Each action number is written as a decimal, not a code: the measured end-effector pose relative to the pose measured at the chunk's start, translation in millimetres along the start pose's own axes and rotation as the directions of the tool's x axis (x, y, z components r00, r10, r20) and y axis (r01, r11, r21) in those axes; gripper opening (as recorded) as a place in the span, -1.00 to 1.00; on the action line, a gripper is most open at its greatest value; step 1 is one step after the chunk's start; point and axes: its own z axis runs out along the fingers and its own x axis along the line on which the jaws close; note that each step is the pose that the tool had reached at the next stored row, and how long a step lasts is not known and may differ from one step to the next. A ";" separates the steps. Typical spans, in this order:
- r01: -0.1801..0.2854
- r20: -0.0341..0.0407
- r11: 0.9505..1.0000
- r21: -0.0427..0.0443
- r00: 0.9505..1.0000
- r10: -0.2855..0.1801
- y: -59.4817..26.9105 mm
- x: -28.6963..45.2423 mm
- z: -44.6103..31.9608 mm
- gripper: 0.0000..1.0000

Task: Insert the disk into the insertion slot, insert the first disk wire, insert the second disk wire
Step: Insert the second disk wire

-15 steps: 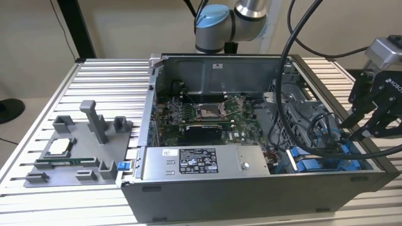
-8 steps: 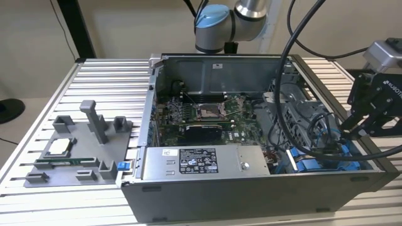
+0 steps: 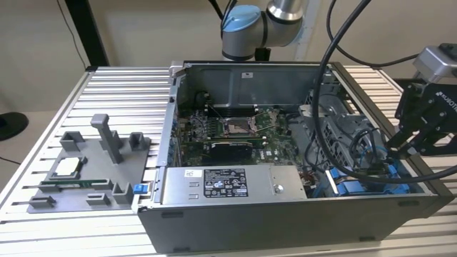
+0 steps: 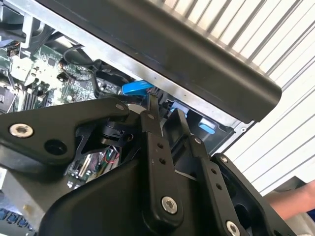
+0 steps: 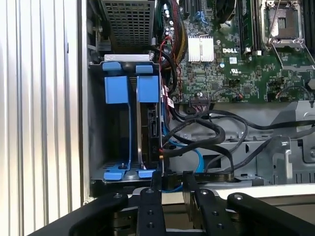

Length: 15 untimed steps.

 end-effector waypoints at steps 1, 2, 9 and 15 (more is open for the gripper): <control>0.000 0.000 1.000 0.000 1.000 0.000 -0.5 0.1 0.0 1.00; 0.000 0.000 1.000 0.000 1.000 0.000 -0.8 0.3 0.0 1.00; 0.000 0.000 1.000 0.000 1.000 0.000 -1.3 1.2 -0.1 1.00; -0.001 0.000 1.000 0.000 1.000 0.001 1.7 3.2 0.2 1.00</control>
